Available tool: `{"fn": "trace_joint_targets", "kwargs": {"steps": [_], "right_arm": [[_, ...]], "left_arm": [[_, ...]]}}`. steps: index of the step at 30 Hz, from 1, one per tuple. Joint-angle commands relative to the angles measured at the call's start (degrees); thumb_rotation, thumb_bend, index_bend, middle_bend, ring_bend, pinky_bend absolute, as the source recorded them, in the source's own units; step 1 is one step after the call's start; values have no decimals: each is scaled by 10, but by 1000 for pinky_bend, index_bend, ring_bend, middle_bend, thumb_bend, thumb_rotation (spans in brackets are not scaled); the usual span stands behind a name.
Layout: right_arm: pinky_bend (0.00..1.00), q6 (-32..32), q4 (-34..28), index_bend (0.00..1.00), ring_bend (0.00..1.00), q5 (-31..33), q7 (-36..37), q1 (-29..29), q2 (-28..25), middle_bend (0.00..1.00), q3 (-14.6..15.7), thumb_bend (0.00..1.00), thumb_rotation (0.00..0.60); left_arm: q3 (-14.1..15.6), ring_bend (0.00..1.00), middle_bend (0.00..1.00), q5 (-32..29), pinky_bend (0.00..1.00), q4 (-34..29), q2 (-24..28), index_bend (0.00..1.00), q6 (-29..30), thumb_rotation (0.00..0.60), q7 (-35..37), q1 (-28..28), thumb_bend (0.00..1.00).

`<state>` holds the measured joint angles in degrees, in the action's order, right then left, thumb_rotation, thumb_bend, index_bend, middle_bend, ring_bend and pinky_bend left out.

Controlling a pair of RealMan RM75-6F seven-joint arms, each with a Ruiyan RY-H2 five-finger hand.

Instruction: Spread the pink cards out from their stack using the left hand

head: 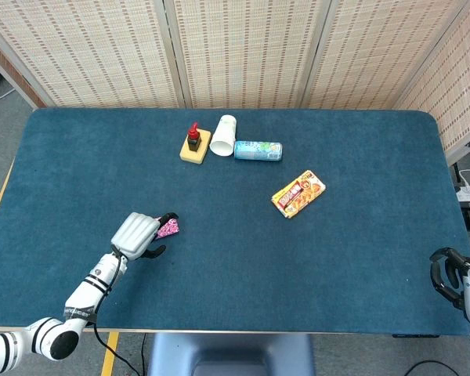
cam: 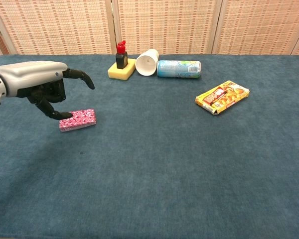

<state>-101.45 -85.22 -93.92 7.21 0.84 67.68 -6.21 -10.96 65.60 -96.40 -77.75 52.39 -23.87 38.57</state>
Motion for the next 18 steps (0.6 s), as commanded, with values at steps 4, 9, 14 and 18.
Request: {"fn": "trace_joint_targets", "kwargs": {"steps": [4, 9, 14, 18], "right_arm": [[866, 5, 1, 974, 866, 0, -4, -2, 1, 911, 1, 501, 600], [866, 11, -1, 974, 866, -2, -4, -4, -2, 911, 5, 501, 600], [866, 9, -1, 974, 866, -1, -2, -3, -2, 911, 4, 501, 600], [866, 8, 0, 974, 866, -2, -4, -3, 0, 911, 4, 501, 600]], "left_arm": [[-14, 1000, 1000, -156, 1000, -66, -33, 108, 51, 600, -139, 41, 318], [-19, 1000, 1000, -128, 1000, -78, -29, 110, 20, 600, -87, 55, 318], [-12, 1000, 1000, -77, 1000, -54, -30, 97, -18, 600, -1, 53, 317], [-1, 1000, 1000, -76, 1000, -24, -57, 99, 0, 600, -23, 63, 318]]}}
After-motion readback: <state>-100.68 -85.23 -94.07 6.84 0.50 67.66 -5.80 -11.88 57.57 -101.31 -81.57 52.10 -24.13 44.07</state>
